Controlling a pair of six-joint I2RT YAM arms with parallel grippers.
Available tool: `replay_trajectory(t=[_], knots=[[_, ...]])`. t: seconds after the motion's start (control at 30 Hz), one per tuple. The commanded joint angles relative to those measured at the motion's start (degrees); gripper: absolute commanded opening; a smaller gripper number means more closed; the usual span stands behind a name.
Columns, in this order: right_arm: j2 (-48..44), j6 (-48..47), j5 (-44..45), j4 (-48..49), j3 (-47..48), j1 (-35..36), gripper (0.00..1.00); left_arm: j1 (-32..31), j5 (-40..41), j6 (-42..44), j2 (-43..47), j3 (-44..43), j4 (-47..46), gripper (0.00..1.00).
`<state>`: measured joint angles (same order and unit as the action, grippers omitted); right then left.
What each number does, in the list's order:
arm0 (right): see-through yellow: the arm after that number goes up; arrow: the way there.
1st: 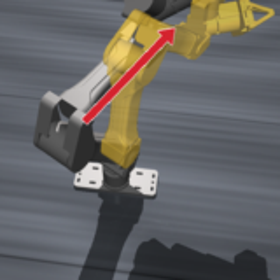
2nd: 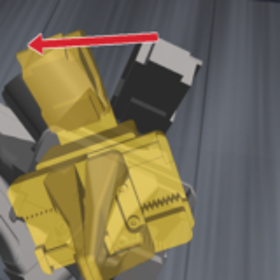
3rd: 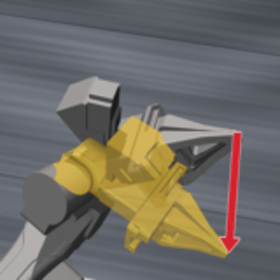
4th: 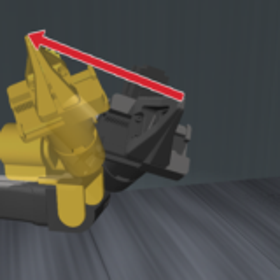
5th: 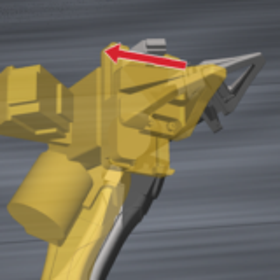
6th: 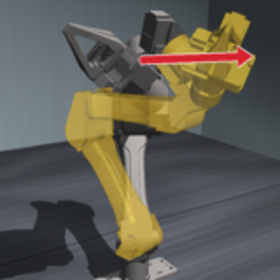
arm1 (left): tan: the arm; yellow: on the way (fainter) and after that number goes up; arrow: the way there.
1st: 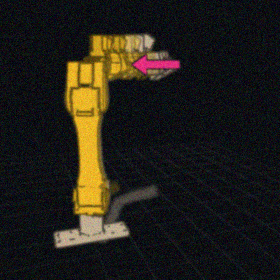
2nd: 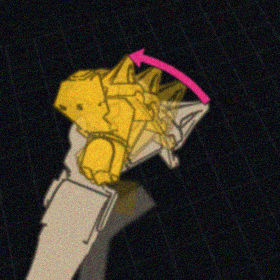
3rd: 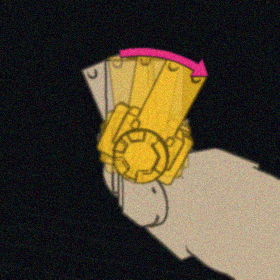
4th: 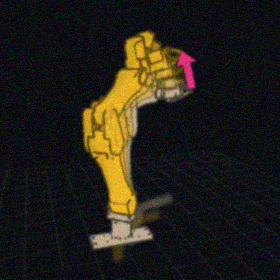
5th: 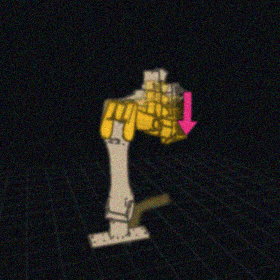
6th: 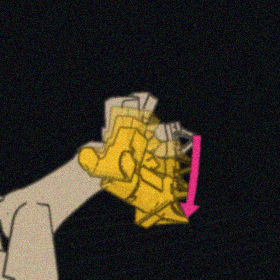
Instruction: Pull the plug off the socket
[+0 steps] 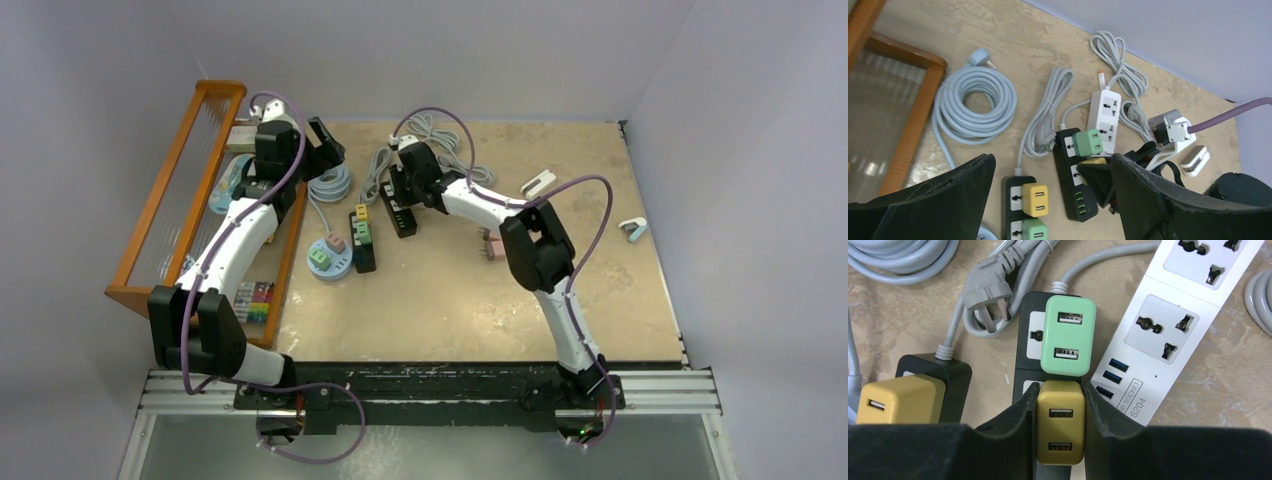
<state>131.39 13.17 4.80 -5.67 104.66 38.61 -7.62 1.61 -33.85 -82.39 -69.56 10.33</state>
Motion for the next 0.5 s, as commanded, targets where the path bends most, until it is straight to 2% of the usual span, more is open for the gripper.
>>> replay_trajectory(t=[0.0, 0.1, 0.23, 0.33, 0.47], knots=[[-5.4, -0.2, -1.1, 0.1, -2.4, 0.2, 0.0, -0.1, -3.9, -3.6, 0.9, 1.6, -4.2, 0.85], [-10.4, -0.8, -1.8, 4.9, -6.6, -0.2, 0.0, -0.9, -6.8, -7.1, 0.6, 4.2, -7.8, 0.85], [-17.7, 0.0, -6.0, 11.5, -11.1, -1.9, 0.0, -6.4, -6.3, -8.5, -1.7, 5.0, -8.6, 0.85], [-20.7, 0.6, -7.6, 11.8, -11.8, -2.8, 0.0, -10.5, -4.9, -9.3, -4.3, 4.4, -9.1, 0.85], [-24.3, 1.8, -9.5, 13.5, -13.8, -4.1, 0.0, -12.2, -5.5, -12.8, -6.4, 4.8, -12.6, 0.84]])
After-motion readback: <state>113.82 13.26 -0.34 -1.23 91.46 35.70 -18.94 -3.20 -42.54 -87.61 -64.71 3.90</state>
